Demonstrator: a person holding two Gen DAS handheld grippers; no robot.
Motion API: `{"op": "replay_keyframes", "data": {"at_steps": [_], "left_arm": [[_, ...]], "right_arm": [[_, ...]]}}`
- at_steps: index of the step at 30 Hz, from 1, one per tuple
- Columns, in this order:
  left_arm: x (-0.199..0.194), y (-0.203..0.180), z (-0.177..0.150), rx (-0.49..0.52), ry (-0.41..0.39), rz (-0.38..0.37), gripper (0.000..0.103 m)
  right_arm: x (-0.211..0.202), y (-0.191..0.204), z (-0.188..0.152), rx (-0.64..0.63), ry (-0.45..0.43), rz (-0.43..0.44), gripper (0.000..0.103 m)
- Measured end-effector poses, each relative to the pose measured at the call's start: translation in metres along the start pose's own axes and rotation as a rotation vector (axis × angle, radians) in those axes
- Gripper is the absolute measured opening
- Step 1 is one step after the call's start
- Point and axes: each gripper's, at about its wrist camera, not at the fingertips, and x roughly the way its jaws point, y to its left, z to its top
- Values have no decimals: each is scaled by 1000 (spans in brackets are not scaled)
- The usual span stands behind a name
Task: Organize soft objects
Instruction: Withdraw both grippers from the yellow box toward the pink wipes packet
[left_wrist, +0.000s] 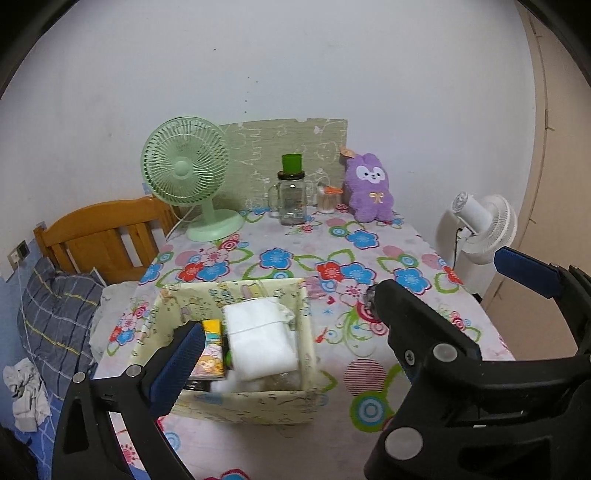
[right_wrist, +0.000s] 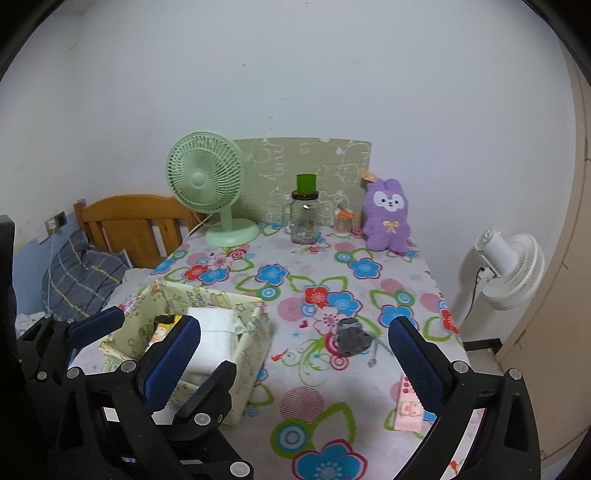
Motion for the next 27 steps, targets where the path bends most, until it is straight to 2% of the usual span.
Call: {"op": "replay_keyframes", "data": {"at_steps": [5,27], "left_arm": [[-4,-17,-1,14,-34,-11,103],[14,-75,-14,30,-20,-94,103]], "right_arm": [[-9,-14,-4,6,-21,-9,103],[-14,-72,-29,49,-11,-89,103]]}}
